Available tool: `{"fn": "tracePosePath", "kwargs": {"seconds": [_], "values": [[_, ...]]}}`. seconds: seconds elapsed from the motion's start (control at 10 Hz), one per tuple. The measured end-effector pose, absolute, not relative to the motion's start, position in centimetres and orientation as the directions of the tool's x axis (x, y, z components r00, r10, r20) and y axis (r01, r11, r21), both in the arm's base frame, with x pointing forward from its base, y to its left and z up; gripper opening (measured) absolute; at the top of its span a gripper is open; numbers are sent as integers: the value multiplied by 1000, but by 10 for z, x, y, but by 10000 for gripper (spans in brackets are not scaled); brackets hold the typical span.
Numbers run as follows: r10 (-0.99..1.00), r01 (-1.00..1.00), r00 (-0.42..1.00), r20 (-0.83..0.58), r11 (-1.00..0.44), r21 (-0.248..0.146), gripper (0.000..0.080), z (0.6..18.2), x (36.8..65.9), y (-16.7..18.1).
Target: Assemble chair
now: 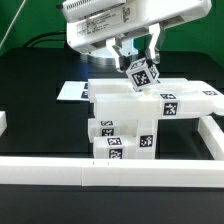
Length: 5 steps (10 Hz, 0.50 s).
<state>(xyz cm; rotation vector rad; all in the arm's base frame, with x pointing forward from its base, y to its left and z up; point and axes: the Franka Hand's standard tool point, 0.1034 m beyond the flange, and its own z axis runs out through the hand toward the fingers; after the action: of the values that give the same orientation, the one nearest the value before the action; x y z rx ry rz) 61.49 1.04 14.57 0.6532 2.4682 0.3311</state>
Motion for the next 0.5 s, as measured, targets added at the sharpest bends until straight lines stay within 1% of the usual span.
{"fn": "tracePosePath", "kwargs": {"seconds": [0.1,0.3,0.5], "values": [[505,360,-729,-462,857,368,281,147,615,11],[500,355,-734,-460,859,368,281,142,613,8],[501,357,-734,-458,859,368,281,141,613,8]]}}
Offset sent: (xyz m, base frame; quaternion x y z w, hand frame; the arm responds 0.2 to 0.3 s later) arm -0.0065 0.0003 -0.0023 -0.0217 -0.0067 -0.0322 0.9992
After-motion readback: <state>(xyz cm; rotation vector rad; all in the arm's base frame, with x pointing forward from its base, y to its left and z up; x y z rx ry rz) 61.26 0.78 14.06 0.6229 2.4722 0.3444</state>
